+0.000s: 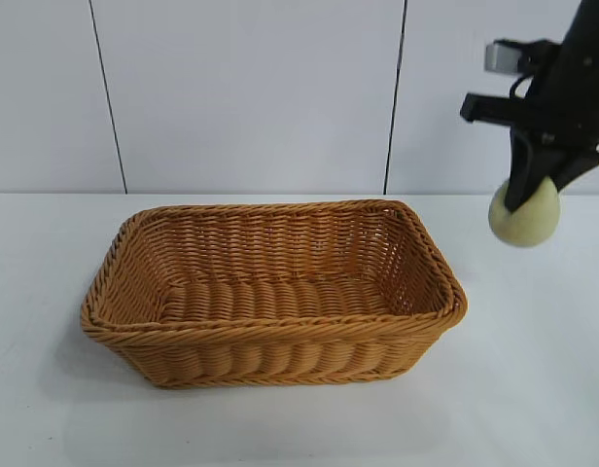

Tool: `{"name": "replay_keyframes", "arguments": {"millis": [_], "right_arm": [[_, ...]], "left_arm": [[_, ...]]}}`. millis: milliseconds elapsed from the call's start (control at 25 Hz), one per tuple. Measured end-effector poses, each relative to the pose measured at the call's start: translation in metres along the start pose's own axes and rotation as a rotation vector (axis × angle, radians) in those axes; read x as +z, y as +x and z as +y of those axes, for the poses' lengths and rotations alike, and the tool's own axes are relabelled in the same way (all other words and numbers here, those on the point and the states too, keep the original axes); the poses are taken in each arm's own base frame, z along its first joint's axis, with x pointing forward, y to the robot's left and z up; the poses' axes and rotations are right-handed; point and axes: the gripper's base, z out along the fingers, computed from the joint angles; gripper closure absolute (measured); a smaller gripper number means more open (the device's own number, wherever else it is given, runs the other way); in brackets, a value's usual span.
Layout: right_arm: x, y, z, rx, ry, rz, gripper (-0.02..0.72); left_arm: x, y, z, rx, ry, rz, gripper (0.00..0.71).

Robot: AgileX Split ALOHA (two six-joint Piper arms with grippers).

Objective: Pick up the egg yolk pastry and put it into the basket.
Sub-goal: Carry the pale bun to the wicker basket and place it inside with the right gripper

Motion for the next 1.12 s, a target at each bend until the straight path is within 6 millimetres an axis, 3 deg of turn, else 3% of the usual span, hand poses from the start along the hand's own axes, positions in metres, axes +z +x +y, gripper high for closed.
{"name": "replay_keyframes", "arguments": {"millis": [120,360,480,600,880,1000,1040,1120], "right_arm": [[0.006,0.003,0.029,-0.064,-0.023,0.002,0.636],[0.022,0.017,0.111,-0.218,-0.088,-0.052,0.636],[0.038,0.021,0.137,-0.241,-0.102,-0.072,0.636],[0.063,0.022,0.147,-0.243,-0.088,-0.058,0.637],[0.121,0.018,0.144,-0.198,-0.073,-0.005,0.618],[0.127,0.018,0.143,-0.193,-0.071,0.008,0.497],[0.127,0.018,0.143,-0.192,-0.073,0.007,0.429],[0.124,0.016,0.145,-0.198,-0.076,0.007,0.225]], "left_arm": [[0.000,0.000,0.000,0.000,0.000,0.000,0.015],[0.000,0.000,0.000,0.000,0.000,0.000,0.015],[0.000,0.000,0.000,0.000,0.000,0.000,0.015],[0.000,0.000,0.000,0.000,0.000,0.000,0.015],[0.000,0.000,0.000,0.001,-0.002,0.000,0.015],[0.000,0.000,0.000,0.001,-0.001,0.000,0.015],[0.000,0.000,0.000,0.001,-0.001,0.000,0.015],[0.000,0.000,0.000,0.001,-0.001,0.000,0.015]]}}
